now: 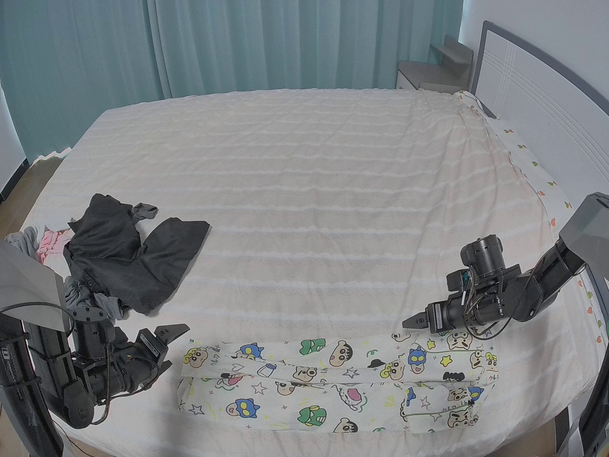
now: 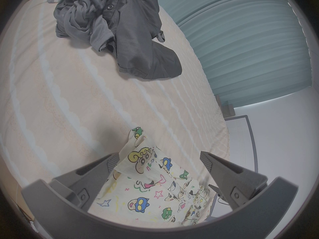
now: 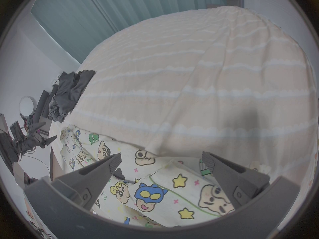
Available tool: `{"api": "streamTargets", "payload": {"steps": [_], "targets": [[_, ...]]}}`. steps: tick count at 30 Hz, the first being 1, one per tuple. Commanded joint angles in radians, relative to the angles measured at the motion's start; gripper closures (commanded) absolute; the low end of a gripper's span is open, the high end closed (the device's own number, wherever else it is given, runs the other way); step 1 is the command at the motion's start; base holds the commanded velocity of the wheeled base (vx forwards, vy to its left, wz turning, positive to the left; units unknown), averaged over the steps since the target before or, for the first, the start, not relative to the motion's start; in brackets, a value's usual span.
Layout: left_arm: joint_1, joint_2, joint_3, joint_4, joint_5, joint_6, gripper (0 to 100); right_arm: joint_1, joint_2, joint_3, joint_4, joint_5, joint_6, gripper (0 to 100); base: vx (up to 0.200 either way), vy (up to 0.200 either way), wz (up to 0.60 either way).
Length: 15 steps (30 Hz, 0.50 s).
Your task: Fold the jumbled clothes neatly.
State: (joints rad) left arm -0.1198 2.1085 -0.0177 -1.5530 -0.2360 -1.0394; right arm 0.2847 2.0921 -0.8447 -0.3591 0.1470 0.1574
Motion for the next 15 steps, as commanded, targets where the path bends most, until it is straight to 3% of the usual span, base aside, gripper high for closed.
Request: {"api": "streamTargets", "payload": {"steps": [1,15], "targets": [[0.000,0.004,0.012,-0.002,0.000,-0.001,0,0.019,0.049,0.001,0.000,0.000,0.001,0,0.000,0.000,0.00],[0.000,0.005,0.010,-0.002,-0.002,0.001,0,0.027,0.075,0.015,-0.003,-0.015,-0.001,0,0.000,0.000,0.00]]}}
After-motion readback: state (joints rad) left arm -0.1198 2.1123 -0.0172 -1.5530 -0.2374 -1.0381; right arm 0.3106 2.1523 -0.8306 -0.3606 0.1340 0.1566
